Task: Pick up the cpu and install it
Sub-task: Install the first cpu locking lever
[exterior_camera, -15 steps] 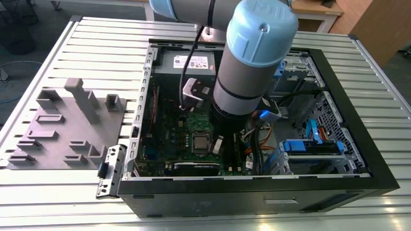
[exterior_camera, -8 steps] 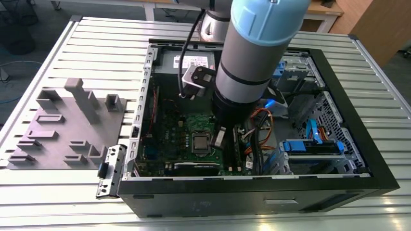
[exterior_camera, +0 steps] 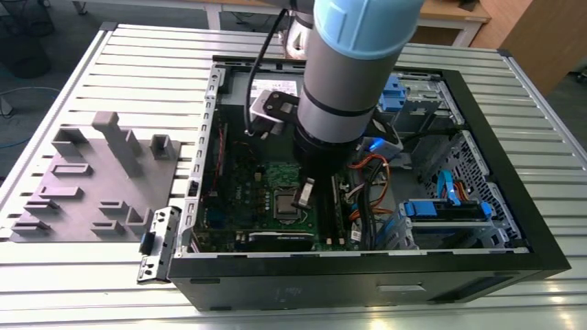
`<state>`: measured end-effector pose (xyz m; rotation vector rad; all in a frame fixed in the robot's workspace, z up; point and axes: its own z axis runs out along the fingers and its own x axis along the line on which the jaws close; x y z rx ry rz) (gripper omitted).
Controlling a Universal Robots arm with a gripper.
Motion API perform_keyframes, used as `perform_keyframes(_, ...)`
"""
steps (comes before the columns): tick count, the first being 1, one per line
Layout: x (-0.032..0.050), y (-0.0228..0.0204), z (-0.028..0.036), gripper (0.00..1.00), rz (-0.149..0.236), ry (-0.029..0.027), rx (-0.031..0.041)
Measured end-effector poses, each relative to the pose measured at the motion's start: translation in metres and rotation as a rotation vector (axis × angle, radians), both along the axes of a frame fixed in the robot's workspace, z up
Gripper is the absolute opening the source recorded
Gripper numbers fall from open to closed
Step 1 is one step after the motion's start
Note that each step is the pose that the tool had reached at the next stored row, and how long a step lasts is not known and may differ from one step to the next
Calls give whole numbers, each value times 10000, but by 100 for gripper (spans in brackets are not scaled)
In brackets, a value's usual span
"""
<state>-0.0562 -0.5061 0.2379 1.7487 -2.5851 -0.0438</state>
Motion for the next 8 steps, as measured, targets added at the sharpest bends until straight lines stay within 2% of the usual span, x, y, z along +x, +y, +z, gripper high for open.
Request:
perform_keyframes(1, -15, 2, -1, 11, -1, -21, 0)
perform_keyframes(8, -18, 2, 0, 11, -1, -23, -1)
